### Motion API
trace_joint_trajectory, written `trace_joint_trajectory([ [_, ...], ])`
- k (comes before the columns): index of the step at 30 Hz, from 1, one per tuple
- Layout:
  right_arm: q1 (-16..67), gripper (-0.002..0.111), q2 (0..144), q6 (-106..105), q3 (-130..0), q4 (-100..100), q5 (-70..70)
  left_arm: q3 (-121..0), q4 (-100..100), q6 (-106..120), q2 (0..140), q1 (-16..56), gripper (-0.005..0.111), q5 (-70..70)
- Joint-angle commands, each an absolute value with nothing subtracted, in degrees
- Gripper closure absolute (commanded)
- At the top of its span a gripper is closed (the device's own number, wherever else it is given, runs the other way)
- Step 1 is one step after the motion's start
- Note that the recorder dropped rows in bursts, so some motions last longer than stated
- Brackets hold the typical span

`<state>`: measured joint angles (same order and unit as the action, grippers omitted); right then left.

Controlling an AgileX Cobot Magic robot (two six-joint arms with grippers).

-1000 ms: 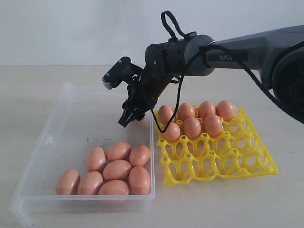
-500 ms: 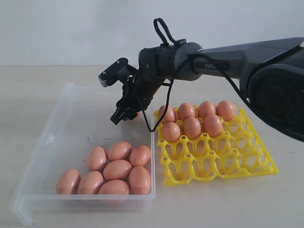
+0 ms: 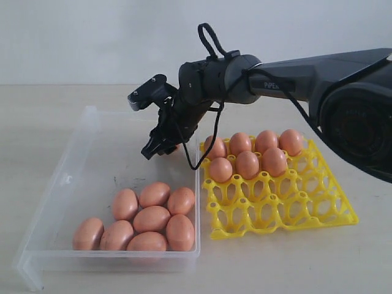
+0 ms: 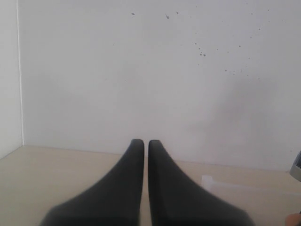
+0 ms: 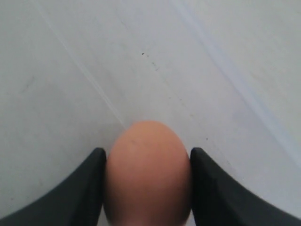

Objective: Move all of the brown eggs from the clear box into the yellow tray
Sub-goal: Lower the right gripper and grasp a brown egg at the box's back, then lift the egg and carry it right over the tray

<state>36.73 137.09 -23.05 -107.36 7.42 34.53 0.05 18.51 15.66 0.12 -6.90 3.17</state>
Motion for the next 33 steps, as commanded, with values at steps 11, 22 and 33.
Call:
trace_joint_trajectory([
  [11,36.6,0.109,124.8,-19.1,-93.1,10.5,21.3,0.0,18.3,16.0,0.0,-6.8,0.103,3.0],
  [22,36.6,0.109,107.3,-20.0,-63.6,12.7,-8.6,0.0,18.3,16.0,0.0,-6.8,0.103,3.0],
  [33,36.5,0.109,91.8,-14.8,-33.6,11.1,-47.9,0.0,18.3,16.0,0.0,-6.8,0.103,3.0],
])
